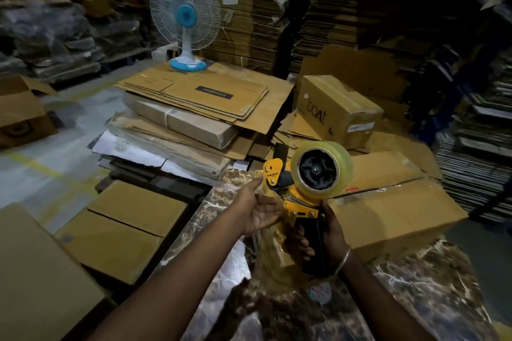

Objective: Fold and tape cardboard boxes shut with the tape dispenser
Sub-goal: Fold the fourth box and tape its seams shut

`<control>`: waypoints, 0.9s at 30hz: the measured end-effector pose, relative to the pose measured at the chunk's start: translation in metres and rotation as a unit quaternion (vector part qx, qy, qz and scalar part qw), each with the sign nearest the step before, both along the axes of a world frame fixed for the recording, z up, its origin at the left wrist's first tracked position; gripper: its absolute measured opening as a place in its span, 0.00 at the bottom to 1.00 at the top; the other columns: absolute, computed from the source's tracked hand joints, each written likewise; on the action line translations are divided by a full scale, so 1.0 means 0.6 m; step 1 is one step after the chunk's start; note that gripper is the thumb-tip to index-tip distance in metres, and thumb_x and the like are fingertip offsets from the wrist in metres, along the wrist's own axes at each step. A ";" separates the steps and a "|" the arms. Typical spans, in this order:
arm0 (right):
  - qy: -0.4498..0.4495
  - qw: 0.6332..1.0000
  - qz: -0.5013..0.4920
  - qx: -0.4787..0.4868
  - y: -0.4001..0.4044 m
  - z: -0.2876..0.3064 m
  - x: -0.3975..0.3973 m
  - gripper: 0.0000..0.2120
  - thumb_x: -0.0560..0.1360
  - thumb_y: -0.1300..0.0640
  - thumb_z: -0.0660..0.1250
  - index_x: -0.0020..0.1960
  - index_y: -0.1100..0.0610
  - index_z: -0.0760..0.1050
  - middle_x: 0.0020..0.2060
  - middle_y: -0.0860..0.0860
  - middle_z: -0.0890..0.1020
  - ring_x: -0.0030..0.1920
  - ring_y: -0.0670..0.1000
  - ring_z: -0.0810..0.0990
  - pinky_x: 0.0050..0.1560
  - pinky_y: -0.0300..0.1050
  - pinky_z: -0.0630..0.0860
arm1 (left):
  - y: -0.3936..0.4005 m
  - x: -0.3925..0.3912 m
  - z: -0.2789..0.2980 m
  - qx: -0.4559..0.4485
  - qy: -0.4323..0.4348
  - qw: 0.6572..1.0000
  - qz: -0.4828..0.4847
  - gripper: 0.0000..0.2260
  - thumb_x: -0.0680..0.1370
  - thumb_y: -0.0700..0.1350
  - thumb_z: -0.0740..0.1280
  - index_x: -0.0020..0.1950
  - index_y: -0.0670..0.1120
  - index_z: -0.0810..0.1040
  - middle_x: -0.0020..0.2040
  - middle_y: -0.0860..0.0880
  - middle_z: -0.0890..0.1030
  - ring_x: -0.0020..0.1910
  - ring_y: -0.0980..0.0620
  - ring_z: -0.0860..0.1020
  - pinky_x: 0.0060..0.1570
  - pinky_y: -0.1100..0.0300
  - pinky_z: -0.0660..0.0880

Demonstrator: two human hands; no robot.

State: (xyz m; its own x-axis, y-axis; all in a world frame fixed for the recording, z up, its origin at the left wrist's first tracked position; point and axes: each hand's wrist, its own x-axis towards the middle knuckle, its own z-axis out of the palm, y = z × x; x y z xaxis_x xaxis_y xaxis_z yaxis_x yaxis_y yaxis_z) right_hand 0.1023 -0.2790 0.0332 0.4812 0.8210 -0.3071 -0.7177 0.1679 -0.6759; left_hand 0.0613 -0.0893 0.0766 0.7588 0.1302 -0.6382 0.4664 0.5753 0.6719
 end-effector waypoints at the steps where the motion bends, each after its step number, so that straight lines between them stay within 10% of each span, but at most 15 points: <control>1: 0.001 1.000 -0.003 0.005 0.000 -0.003 0.000 0.37 0.57 0.29 0.78 0.34 0.64 0.72 0.25 0.56 0.68 0.19 0.51 0.65 0.23 0.39 0.60 | 0.002 0.003 0.002 -0.008 0.007 1.000 -0.022 0.28 0.81 0.61 0.59 0.49 0.35 0.79 0.39 0.40 0.84 0.41 0.44 0.82 0.37 0.55 0.80; 9: -0.003 1.000 -0.016 0.021 0.000 -0.008 -0.003 0.36 0.65 0.29 0.74 0.36 0.64 0.71 0.26 0.56 0.68 0.19 0.51 0.65 0.23 0.40 0.60 | 0.010 0.010 -0.011 -0.072 0.043 0.993 -0.087 0.18 0.79 0.54 0.63 0.36 0.45 0.82 0.36 0.47 0.80 0.33 0.52 0.72 0.40 0.58 0.66; 18: -0.020 0.999 -0.046 -0.017 0.003 -0.015 -0.002 0.38 0.65 0.26 0.71 0.37 0.64 0.72 0.26 0.56 0.68 0.20 0.51 0.65 0.25 0.39 0.60 | 0.041 0.020 -0.025 -0.115 -0.004 0.993 -0.030 0.05 0.81 0.36 0.64 0.47 0.35 0.78 0.37 0.40 0.85 0.32 0.48 0.85 0.28 0.58 0.81; 27: -0.070 0.981 -0.089 -0.157 0.027 0.006 -0.017 0.41 0.62 0.23 0.69 0.47 0.62 0.76 0.30 0.55 0.70 0.22 0.51 0.65 0.24 0.40 0.59 | 0.105 0.084 -0.028 0.136 0.020 0.986 -0.094 0.08 0.80 0.30 0.60 0.43 0.37 0.76 0.29 0.43 0.82 0.25 0.53 0.82 0.27 0.62 0.80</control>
